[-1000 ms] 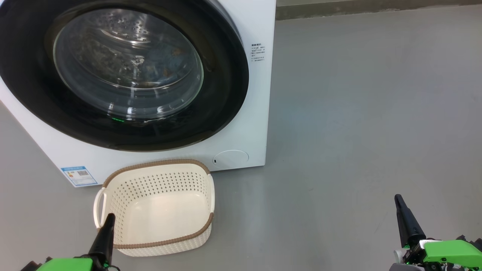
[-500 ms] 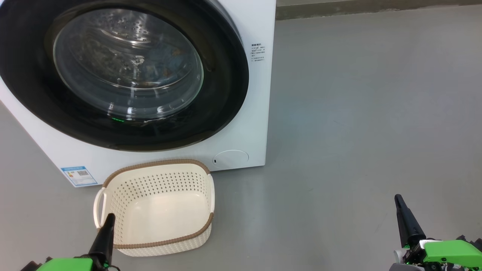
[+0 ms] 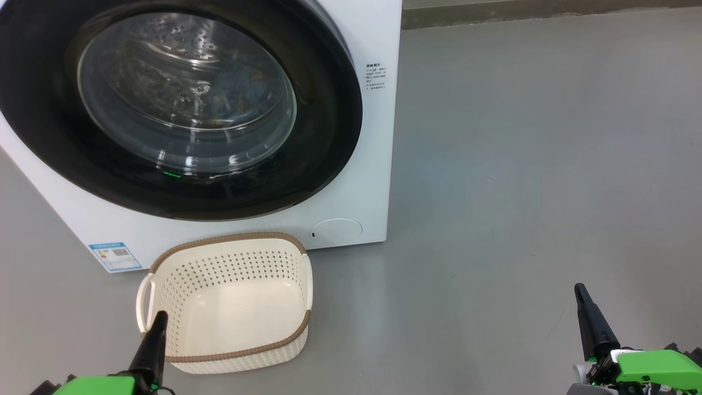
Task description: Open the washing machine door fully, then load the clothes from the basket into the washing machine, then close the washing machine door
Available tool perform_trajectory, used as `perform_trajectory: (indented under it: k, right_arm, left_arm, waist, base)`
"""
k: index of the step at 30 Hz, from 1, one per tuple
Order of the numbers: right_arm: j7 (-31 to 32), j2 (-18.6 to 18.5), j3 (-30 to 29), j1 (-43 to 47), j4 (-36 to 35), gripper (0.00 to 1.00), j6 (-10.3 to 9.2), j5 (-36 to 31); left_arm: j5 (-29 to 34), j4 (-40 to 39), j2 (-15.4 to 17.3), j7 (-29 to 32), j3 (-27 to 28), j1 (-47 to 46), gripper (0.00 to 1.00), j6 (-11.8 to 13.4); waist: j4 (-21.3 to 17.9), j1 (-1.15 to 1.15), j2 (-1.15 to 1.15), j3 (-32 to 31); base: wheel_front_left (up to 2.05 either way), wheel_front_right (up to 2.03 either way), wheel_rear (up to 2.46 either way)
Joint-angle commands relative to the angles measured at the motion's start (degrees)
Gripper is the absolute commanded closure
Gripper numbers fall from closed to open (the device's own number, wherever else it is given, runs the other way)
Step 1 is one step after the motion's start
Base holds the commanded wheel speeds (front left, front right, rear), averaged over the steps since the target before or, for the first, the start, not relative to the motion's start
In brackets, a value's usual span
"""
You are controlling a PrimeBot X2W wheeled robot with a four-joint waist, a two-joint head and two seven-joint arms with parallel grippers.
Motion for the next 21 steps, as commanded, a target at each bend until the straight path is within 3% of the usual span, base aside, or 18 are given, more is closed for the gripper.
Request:
perform_trajectory:
  k: [1,21]
  right_arm:
    - [0.47,-0.23,1.34,-2.3,-1.64,1.0,-0.06,0.26]
    - [0.49,-0.21,1.31,-2.3,-1.64,1.0,-0.06,0.23]
  left_arm:
    - [-0.49,-1.07,1.48,0.35,1.7,-2.37,1.0,-0.17]
    - [-0.49,-1.07,1.48,0.35,1.7,-2.37,1.0,-0.17]
  waist:
    - [0.0,0.0,0.0,0.0]
    - [0.0,0.0,0.0,0.0]
  base:
    - [0.0,0.0,0.0]
    - [0.0,0.0,0.0]
